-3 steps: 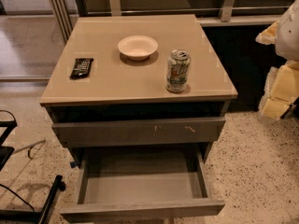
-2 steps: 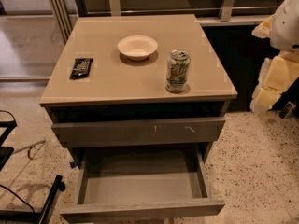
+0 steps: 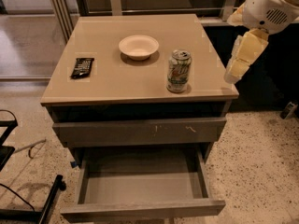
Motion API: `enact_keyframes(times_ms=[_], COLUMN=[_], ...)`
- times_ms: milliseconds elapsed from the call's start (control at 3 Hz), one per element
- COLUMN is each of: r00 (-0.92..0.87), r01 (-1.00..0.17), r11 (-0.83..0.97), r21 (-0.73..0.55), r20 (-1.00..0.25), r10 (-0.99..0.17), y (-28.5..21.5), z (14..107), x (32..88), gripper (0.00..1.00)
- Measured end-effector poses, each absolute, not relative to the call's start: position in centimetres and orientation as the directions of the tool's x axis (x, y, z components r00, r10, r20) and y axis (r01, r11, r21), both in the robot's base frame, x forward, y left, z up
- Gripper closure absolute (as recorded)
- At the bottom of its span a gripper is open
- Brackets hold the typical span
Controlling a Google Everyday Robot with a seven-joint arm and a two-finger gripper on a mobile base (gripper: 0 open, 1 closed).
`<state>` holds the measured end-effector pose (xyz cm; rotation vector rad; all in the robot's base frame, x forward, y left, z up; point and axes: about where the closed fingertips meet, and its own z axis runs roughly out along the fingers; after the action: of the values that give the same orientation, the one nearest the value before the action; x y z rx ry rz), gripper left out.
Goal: Place 7up can into middle drawer
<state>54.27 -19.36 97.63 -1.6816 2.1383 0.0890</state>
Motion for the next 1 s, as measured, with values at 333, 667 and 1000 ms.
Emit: enact_keyframes(times_ms=[333, 667, 1000], r00=[-0.165, -0.163, -0.162], r01=[-0.947, -0.945, -0.944], r11=[0.264, 0.283, 0.287], r21=[-0.181, -0.164, -0.163], r20=[-0.431, -0.514, -0.529], r10=[-0.887, -0.842, -0.833], y=[-17.3, -15.6, -15.2], z=[97.2, 96.5, 96.3], x=[57.6, 59.5, 59.9], gripper=[0.00, 0.00, 0.00])
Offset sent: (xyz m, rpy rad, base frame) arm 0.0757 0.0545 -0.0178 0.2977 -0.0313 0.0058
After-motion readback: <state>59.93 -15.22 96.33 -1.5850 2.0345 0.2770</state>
